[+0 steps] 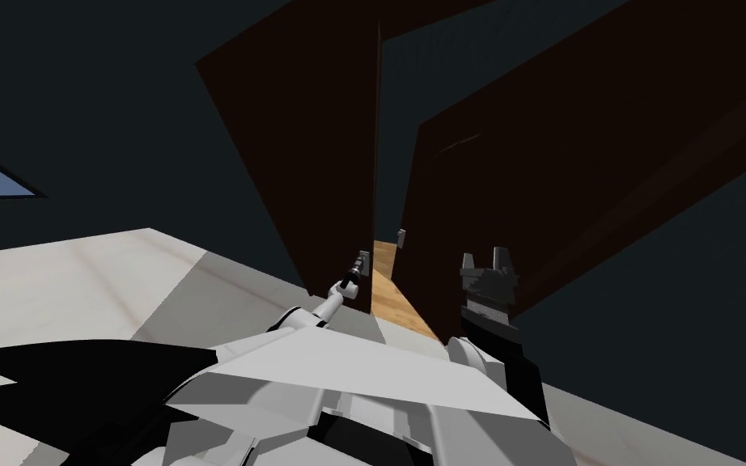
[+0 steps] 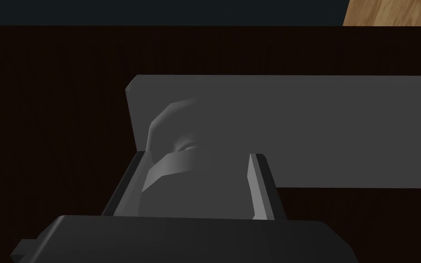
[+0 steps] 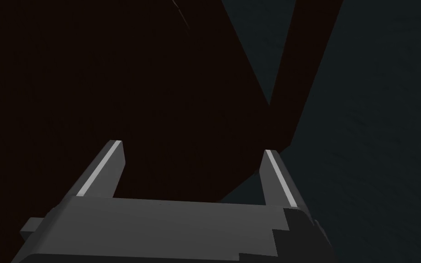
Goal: Push the door open
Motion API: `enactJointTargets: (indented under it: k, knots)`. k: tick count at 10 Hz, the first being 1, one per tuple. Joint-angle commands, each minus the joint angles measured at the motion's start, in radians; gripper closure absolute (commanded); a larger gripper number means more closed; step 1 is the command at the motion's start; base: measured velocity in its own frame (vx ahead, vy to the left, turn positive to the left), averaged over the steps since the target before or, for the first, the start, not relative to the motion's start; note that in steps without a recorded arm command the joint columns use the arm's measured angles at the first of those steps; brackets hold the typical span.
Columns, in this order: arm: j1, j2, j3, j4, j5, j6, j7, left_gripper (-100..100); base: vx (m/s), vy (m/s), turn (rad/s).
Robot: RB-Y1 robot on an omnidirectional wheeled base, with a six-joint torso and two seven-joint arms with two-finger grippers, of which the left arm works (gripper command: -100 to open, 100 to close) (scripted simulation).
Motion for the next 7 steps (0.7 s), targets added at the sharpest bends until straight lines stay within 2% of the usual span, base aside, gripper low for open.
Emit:
enactJointTargets:
  k: [1, 3, 4, 7]
  knots:
    - [-0.026, 0.013, 0.032, 0.023, 0.012, -0.031, -0.025, 100, 0.119, -0.001, -0.044]
    - [-0.032, 0.016, 0.058, 0.031, 0.023, -0.041, -0.049, 100, 0.098, -0.015, -0.043]
    - [-0.032, 0.016, 0.058, 0.031, 0.023, -0.041, -0.049, 100, 0.069, -0.014, 0.001]
    - [-0.043, 0.02, 0.102, 0.046, 0.041, -0.057, -0.089, 100, 0.067, 0.001, -0.035]
